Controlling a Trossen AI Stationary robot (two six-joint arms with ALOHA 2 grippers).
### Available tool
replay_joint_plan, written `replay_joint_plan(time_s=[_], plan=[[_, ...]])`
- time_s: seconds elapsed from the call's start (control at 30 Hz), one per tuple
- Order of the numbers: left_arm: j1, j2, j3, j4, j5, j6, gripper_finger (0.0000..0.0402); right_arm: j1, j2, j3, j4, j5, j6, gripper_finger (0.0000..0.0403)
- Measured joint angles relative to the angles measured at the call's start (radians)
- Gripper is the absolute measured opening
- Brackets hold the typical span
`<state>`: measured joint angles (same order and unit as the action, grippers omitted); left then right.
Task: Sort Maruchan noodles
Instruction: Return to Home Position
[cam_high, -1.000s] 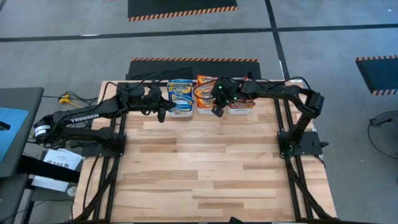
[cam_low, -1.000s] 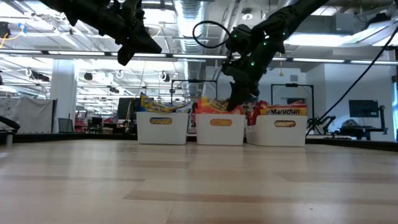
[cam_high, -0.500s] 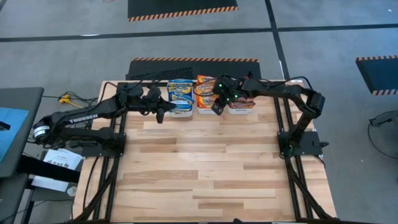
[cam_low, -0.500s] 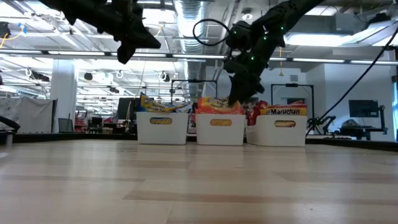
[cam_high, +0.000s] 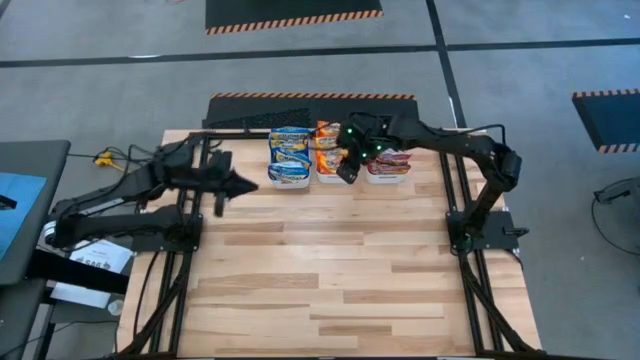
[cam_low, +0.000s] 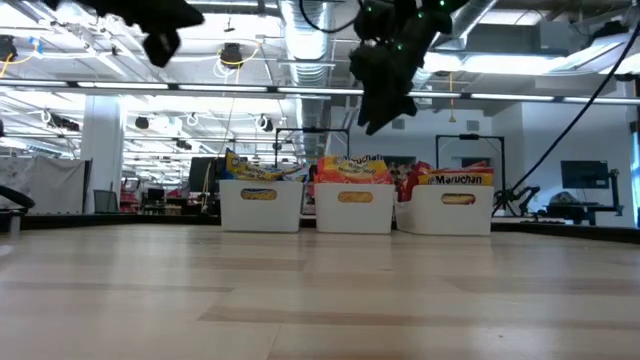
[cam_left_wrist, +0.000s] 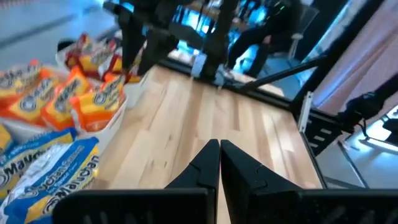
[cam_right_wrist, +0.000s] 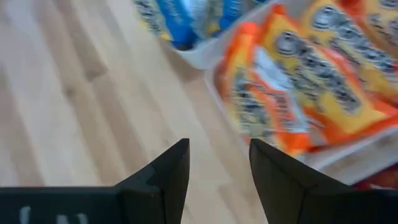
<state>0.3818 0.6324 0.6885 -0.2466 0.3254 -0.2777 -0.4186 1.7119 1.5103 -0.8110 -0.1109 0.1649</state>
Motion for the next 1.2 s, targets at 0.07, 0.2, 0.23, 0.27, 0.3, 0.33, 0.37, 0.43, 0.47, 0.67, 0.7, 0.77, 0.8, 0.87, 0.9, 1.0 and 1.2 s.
replay_joint_plan(time_s=[0.07,0.2,0.23,0.27,0.3,0.33,0.37,0.43,0.47,0.67,0.7,0.77,0.8,0.87,0.9,1.0,1.2], plan=[[-0.037,-0.076,-0.039,0.006,-0.032,0.013,0.0,0.019,0.0,0.005,0.005,-0.001,0.01,0.0187],[-0.101,-0.23,-0.131,0.032,-0.057,0.005,0.0,0.066,0.0,0.005,0.001,0.0,0.043,0.018],[-0.113,-0.265,-0.152,0.035,-0.067,-0.001,0.0,0.079,0.0,0.005,0.001,0.0,0.052,0.0179],[-0.121,-0.297,-0.172,0.036,-0.081,-0.009,0.0,0.091,0.0,0.005,0.001,0.0,0.064,0.0178],[-0.128,-0.326,-0.192,0.036,-0.102,-0.016,0.0,0.104,0.0,0.005,0.0,0.0,0.078,0.0178],[-0.134,-0.352,-0.213,0.035,-0.124,-0.019,0.0,0.116,0.0,0.005,0.0,0.0,0.094,0.0178],[-0.138,-0.377,-0.235,0.035,-0.146,-0.02,0.0,0.128,0.0,0.005,0.002,-0.001,0.109,0.0178],[-0.143,-0.421,-0.278,0.035,-0.177,-0.017,0.0,0.152,0.0,0.005,0.003,0.0,0.132,0.0179],[-0.145,-0.443,-0.305,0.039,-0.184,-0.014,0.0,0.164,0.0,0.005,0.002,0.001,0.145,0.018],[-0.147,-0.563,-0.481,0.136,-0.176,-0.056,0.0,0.246,0.0,0.005,0.002,0.0,0.175,0.018],[-0.147,-0.58,-0.502,0.157,-0.175,-0.059,0.0,0.257,0.0,0.005,0.002,0.0,0.175,0.018],[-0.148,-0.607,-0.535,0.174,-0.18,-0.057,0.0,0.27,0.0,0.005,0.0,-0.001,0.147,0.018],[-0.148,-0.619,-0.548,0.175,-0.184,-0.047,0.0,0.272,0.0,0.005,-0.002,-0.001,0.118,0.018],[-0.148,-0.632,-0.566,0.169,-0.199,-0.01,0.0,0.276,0.0,0.008,-0.024,-0.016,0.135,0.0179],[-0.148,-0.632,-0.573,0.168,-0.205,0.011,0.0,0.275,0.001,0.018,-0.052,-0.021,0.181,0.0179],[-0.148,-0.628,-0.61,0.164,-0.221,0.05,0.0,0.266,0.002,0.073,-0.126,-0.024,0.276,0.0179],[-0.147,-0.615,-0.641,0.193,-0.246,0.056,0.0,0.267,-0.031,0.193,-0.269,0.029,0.247,0.0179]])
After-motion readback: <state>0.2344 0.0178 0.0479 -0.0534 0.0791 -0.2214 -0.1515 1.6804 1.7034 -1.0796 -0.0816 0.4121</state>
